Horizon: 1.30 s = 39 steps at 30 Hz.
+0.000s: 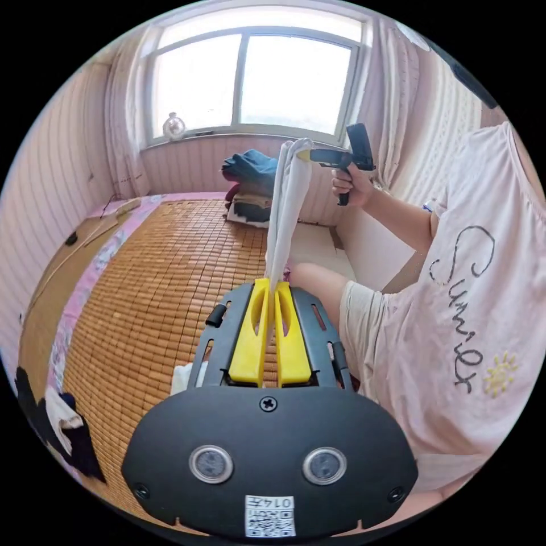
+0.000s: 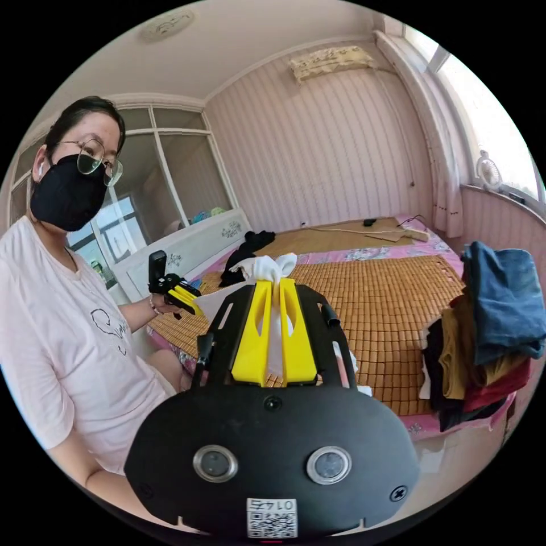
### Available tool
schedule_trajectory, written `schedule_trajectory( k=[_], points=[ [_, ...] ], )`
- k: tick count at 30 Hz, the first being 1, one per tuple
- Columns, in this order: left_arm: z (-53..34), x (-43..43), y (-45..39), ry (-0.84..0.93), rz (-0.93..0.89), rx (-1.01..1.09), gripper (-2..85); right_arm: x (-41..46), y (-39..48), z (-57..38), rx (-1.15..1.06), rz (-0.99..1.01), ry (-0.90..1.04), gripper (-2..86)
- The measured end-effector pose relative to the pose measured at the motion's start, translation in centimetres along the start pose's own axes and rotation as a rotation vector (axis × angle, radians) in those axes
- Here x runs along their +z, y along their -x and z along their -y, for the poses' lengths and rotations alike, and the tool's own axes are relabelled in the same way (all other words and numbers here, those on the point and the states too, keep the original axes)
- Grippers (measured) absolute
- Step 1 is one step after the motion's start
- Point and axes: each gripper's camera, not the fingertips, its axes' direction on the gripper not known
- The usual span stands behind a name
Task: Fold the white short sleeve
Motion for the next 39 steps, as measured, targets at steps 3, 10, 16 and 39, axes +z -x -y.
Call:
schedule_trajectory(
  k=[3,10,16,39],
  points=[
    [7.5,2.6,0.9,-0.036,-0.055,0.106,-0.9,-7.4,-1.6,1.8,0.013,-0.103,-0.047,1.4],
    [28.1,10.6,4.5,-0.133,0.001,-0.001,0.5,-17.3,-10.7,13.8,0.060,-0.509,0.140,2.4],
    [31.7,17.9,10.7,-0.001,0.017,-0.282,7.7,-13.2,-25.0,15.8,0.479,-0.817,0.378,8.5],
    [-26.8,-22.6,-16.1,-0.144,0.855,-1.032,4.9,18.3,25.2,-0.9,-0.148,0.021,0.396,-0.7]
  ],
)
